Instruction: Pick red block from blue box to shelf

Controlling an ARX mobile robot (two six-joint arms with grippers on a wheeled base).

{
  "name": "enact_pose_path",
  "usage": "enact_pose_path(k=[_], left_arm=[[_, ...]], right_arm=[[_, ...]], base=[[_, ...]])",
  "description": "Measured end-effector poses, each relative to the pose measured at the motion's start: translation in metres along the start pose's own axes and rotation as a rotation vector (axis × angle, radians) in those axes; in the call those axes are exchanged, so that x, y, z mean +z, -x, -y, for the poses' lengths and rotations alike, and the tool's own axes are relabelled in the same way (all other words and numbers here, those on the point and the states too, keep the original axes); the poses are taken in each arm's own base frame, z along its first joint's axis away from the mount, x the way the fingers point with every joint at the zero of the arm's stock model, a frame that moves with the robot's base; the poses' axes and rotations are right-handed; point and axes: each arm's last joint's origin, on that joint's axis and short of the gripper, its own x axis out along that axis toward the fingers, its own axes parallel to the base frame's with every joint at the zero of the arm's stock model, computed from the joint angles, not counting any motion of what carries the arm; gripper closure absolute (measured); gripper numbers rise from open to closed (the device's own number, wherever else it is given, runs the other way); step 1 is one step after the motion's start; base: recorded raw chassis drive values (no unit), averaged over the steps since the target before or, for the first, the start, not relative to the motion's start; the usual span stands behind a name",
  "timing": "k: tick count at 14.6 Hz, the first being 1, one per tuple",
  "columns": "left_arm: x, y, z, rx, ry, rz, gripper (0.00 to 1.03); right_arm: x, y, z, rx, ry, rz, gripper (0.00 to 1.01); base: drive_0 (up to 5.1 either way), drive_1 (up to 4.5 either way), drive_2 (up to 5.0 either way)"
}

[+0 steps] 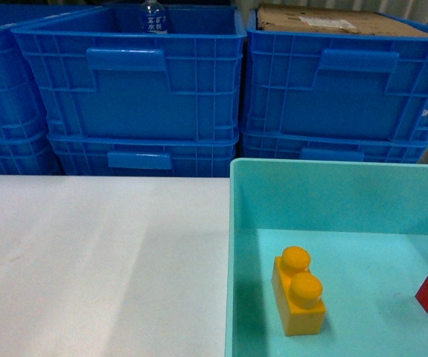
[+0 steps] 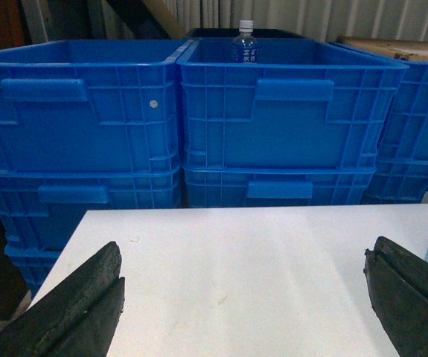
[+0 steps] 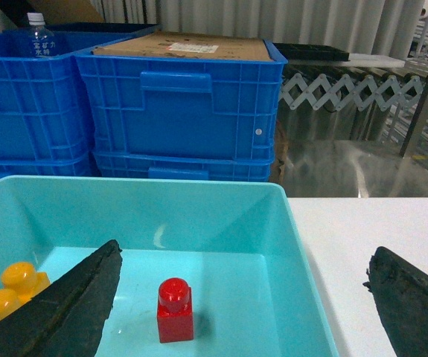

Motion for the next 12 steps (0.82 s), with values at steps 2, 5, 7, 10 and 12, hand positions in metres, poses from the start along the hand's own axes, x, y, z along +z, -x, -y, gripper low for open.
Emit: enact_pose_path(k=[2, 5, 7, 10, 12], left_arm=[[0.0, 0.0, 0.0, 0.0, 0.0, 0.0, 0.05], [0.0, 0.0, 0.0, 0.0, 0.0, 0.0, 0.05], [0.0, 0.0, 0.0, 0.0, 0.0, 0.0, 0.05], [0.0, 0.0, 0.0, 0.0, 0.0, 0.0, 0.05], [0.0, 0.0, 0.0, 0.0, 0.0, 0.0, 0.05]], right_arm=[[0.0, 0.0, 0.0, 0.0, 0.0, 0.0, 0.03], [0.001, 0.0, 0.012, -0.015, -0.001, 0.008, 0.03], [0.0, 0.0, 0.018, -0.017, -0.019, -0.014, 0.03], [0.002, -0.003, 0.021, -0.013, -0.026, -0.002, 0.03], [0.003, -0.005, 0.022, -0.01, -0.027, 0.008, 0.03]], base=[[0.0, 0.0, 0.0], [0.0, 0.0, 0.0], [0.0, 0.0, 0.0], [0.0, 0.0, 0.0], [0.0, 0.0, 0.0]])
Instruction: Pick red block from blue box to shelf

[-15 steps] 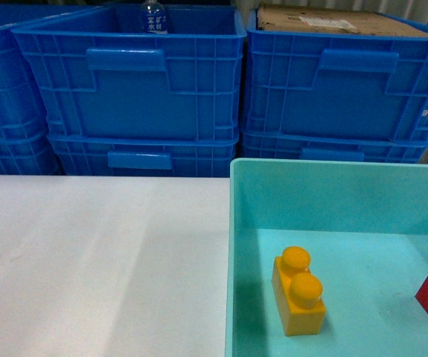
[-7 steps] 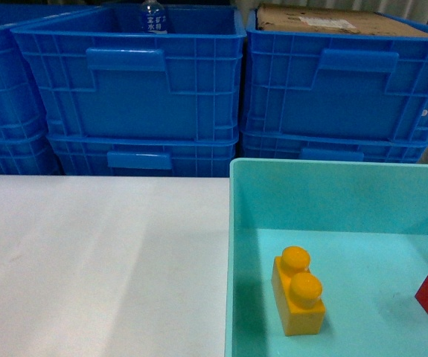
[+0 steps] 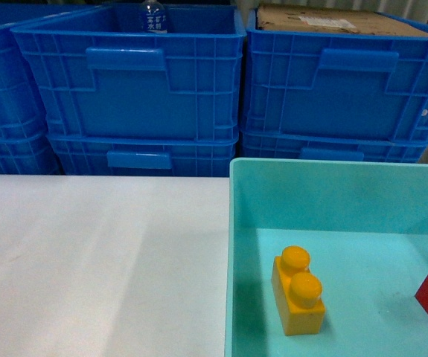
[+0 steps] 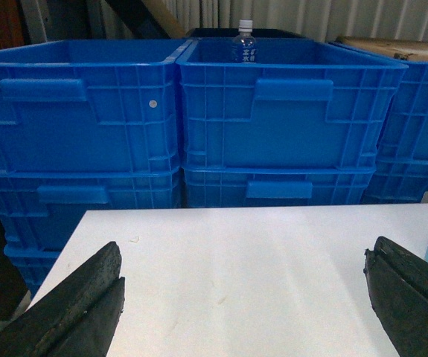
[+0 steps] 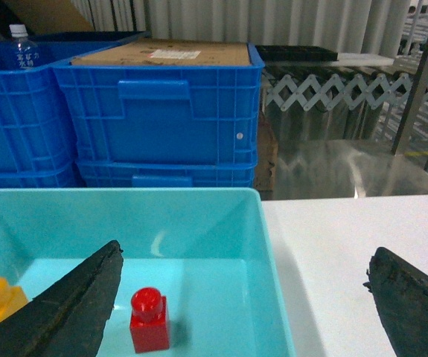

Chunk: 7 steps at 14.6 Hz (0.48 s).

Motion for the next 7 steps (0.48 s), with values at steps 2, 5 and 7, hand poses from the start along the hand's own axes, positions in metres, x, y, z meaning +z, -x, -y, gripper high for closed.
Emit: enact_pose_path(k=[2, 5, 7], left_arm=[[0.0, 0.0, 0.0, 0.0, 0.0, 0.0, 0.05], [0.0, 0.0, 0.0, 0.0, 0.0, 0.0, 0.05], [0.0, 0.0, 0.0, 0.0, 0.0, 0.0, 0.05]], right_arm=[[0.002, -0.002, 0.0, 0.005, -0.001, 0.002, 0.03], [0.01, -0.014, -0.003, 0.035, -0.003, 0.011, 0.03], [0.019, -0.033, -0.016, 0.06, -0.016, -0.056, 0.03]], base=[[0.0, 0.0, 0.0], [0.0, 0.0, 0.0], [0.0, 0.0, 0.0]])
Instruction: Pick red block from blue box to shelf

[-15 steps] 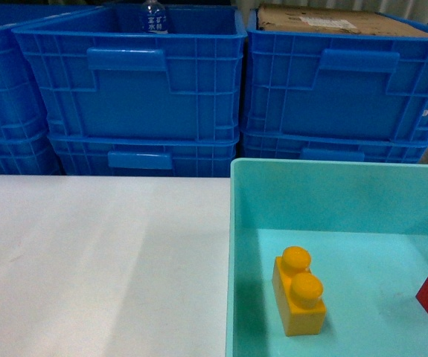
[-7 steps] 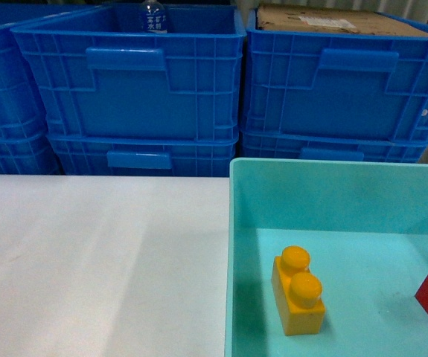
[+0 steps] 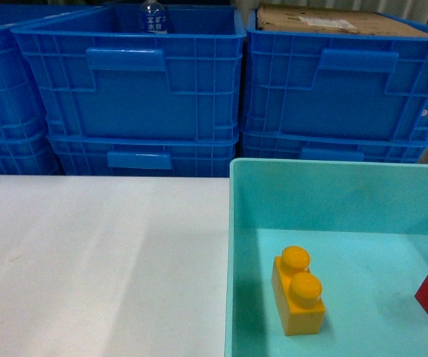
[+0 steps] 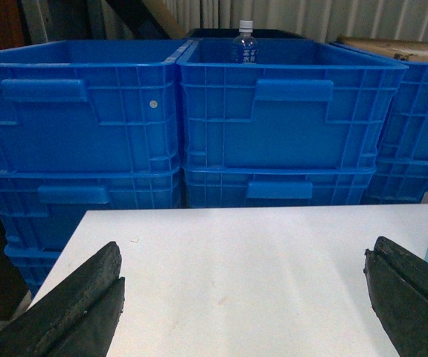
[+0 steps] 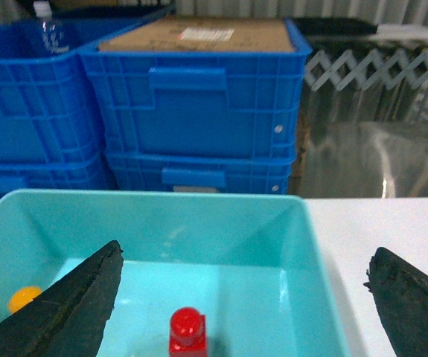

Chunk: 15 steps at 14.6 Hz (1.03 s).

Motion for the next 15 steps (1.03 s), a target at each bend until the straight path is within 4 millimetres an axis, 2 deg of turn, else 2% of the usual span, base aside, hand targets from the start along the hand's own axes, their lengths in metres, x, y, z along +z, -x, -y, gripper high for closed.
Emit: enact_pose_path(k=[3, 5, 8, 9, 12, 15], left_arm=[[0.0, 0.0, 0.0, 0.0, 0.0, 0.0, 0.05], [0.0, 0.0, 0.0, 0.0, 0.0, 0.0, 0.05], [0.0, 0.0, 0.0, 0.0, 0.0, 0.0, 0.05], [0.0, 0.0, 0.0, 0.0, 0.0, 0.0, 0.05], [0.0, 0.0, 0.0, 0.0, 0.0, 0.0, 0.05], [0.0, 0.0, 0.0, 0.0, 0.0, 0.0, 0.05]], right_arm=[[0.0, -0.039, -0.029, 0.057, 0.026, -0.159, 0.03], [-0.006, -0.068, -0.031, 0.005, 0.038, -0.23, 0.03], [-0.032, -0.102, -0.032, 0.032, 0.045, -0.422, 0.03], [-0.034, -0.111, -0.033, 0.038, 0.061, -0.437, 0.03], [-0.024, -0.131, -0.035, 0.038, 0.096, -0.404, 0.03], [-0.049, -0.139, -0.04, 0.039, 0.099, -0.499, 0.03]], base=[[0.0, 0.0, 0.0], [0.0, 0.0, 0.0], [0.0, 0.0, 0.0], [0.0, 0.0, 0.0], [0.0, 0.0, 0.0], [0.0, 0.0, 0.0]])
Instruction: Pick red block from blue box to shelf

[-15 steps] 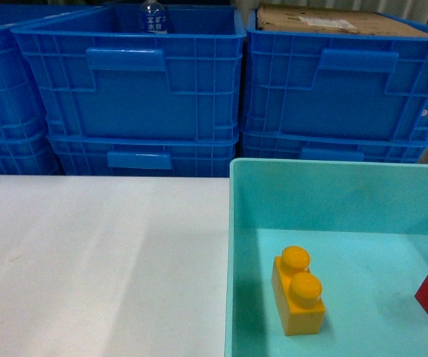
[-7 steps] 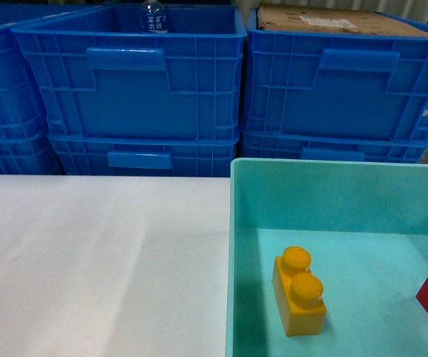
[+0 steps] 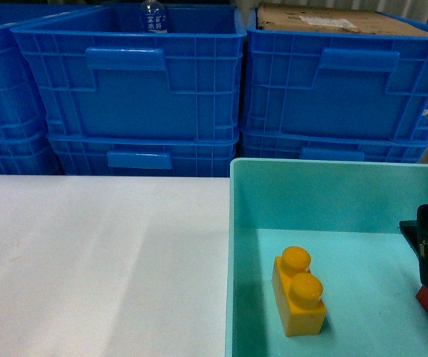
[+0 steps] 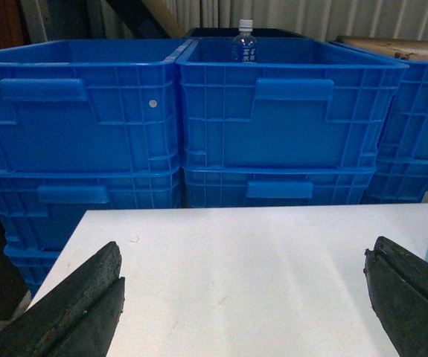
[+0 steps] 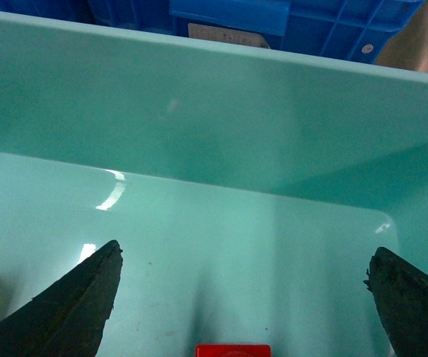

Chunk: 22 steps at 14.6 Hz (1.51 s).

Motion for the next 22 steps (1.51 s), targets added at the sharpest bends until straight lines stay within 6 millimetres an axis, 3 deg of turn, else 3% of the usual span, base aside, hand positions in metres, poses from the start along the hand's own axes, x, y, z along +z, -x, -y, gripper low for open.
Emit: enact_pose_path(k=[6, 19, 21, 22], left_arm=[[0.0, 0.0, 0.0, 0.0, 0.0, 0.0, 0.05], [0.0, 0.0, 0.0, 0.0, 0.0, 0.0, 0.05], [0.0, 0.0, 0.0, 0.0, 0.0, 0.0, 0.05], [0.0, 0.0, 0.0, 0.0, 0.0, 0.0, 0.05]], right_arm=[[-0.022, -0.022, -0.007, -0.044, -0.04, -0.052, 0.03], [-0.035, -0.034, -0.009, -0.077, -0.066, -0.091, 0.03], [-0.037, -0.035, -0.009, -0.082, -0.076, -0.11, 0.2], [-0.037, -0.036, -0.01, -0.085, -0.076, -0.115, 0.42]], base=[[0.0, 0.0, 0.0], [0.0, 0.0, 0.0], [0.0, 0.0, 0.0], [0.0, 0.0, 0.0]])
